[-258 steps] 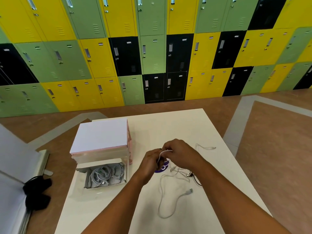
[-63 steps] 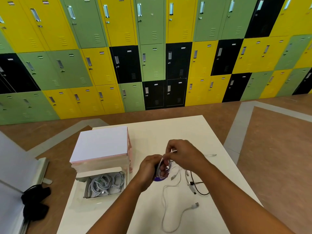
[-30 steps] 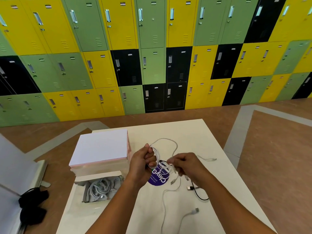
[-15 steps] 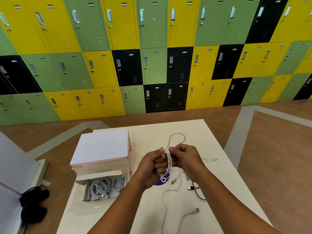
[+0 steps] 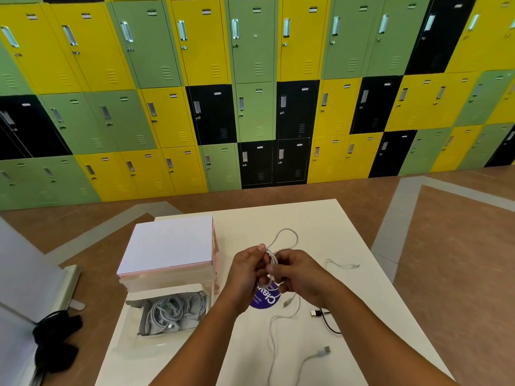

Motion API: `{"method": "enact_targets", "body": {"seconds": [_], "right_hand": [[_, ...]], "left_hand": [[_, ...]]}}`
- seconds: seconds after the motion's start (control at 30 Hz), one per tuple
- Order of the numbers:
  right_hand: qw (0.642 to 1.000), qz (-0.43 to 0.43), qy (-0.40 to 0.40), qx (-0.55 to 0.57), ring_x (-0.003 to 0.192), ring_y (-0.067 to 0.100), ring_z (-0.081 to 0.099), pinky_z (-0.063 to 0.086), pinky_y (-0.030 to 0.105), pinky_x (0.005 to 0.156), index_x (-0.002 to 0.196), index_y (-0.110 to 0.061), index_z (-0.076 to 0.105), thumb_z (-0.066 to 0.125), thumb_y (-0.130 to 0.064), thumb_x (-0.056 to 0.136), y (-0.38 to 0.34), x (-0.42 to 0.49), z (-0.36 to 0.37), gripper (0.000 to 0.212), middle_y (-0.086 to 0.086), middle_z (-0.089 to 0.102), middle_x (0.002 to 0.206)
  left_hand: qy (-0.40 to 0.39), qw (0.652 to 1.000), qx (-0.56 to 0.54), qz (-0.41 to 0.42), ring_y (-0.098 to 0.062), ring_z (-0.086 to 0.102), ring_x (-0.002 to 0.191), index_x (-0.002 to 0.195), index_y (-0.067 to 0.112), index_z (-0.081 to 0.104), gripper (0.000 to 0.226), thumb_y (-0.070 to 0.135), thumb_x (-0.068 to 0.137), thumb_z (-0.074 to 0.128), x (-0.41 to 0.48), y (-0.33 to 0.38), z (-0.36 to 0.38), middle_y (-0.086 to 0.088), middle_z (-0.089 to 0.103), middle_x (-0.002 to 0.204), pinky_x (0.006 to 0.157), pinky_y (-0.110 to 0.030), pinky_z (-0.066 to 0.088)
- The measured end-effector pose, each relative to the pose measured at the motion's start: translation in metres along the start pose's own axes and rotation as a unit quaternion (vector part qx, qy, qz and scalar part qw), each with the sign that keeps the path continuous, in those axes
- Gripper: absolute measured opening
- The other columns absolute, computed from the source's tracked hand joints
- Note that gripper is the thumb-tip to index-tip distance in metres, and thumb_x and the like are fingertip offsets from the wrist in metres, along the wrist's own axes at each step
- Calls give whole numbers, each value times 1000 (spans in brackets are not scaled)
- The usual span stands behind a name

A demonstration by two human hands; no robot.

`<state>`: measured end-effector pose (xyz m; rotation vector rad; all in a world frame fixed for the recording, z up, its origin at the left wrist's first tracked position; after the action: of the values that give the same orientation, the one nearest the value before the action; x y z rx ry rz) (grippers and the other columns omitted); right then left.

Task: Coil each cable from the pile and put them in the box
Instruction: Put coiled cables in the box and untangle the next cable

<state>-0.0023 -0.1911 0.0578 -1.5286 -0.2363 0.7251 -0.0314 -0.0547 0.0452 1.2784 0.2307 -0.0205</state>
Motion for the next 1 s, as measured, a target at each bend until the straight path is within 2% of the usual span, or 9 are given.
{"method": "enact_targets", "body": {"seconds": [0.1,0.27,0.33,0.47,0.57,0.7,0.8,0.9,1.0], "right_hand": [[998,-20,33,-49,78,21,66,50,26,59,105,-8,72,69,2,85,-2,1,-3,22,10,74,97],[996,-31,44,-70,83,23,73,49,24,57,100,-13,67,76,-24,84,-1,5,0,21,4,75,93],[996,-35,49,-70,88,28,74,51,27,61,103,-13,69,74,-24,87,1,6,0,20,5,76,96],[988,-49,87,-116,66,17,67,53,25,61,104,-13,74,71,-9,90,0,7,-5,15,5,74,82],[979,-38,108,-169,58,14,67,54,24,59,108,-19,73,72,-12,90,2,9,-7,20,7,73,70],[982,-25,101,-157,57,19,66,53,25,52,95,-8,73,74,-11,89,11,1,-19,8,9,69,66],[986,4,98,-133,57,19,62,51,27,53,85,-4,73,74,-9,89,29,-7,-38,6,7,64,63],[979,38,70,-187,61,18,63,53,29,59,77,-9,71,73,-9,88,41,-7,-37,12,6,67,66],[950,66,5,-304,68,6,65,50,21,62,81,-19,74,76,-12,80,41,-4,-25,8,-6,73,76]], "left_hand": [[43,998,35,16,-21,48,53,81,4,62,35,27,104,51,3,0,-2,-10,60,62,56,-27,41],[39,997,46,37,-36,55,69,87,-6,62,40,29,104,52,5,1,1,-36,61,81,63,-33,47],[34,997,55,44,-38,55,71,91,-10,61,42,28,104,52,5,0,1,-40,61,88,65,-34,47],[47,997,53,34,-28,53,60,85,-5,62,39,27,104,52,7,-1,-3,-21,63,69,60,-31,45],[72,994,77,29,-18,47,51,80,4,63,36,28,104,51,10,-6,-5,-8,53,59,53,-27,43],[159,986,-45,7,-10,32,46,75,10,54,35,23,106,45,19,2,-28,3,37,52,43,-21,30],[167,977,-130,4,-6,26,43,76,10,51,33,18,107,42,25,19,-40,6,30,52,40,-19,25],[138,983,-124,0,-6,26,42,75,9,52,35,20,107,42,21,20,-31,6,30,50,40,-19,25],[119,990,-70,13,-6,27,43,74,8,51,37,22,107,43,18,16,-19,7,31,48,41,-19,28]]}}
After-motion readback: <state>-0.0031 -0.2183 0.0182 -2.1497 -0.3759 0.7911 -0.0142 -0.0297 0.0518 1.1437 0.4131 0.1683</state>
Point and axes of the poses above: each hand's wrist, its own x-axis towards the middle knuckle, its own z-axis out of the palm, y = z × x, the point moved 3 cm from there along x, towards the middle knuckle
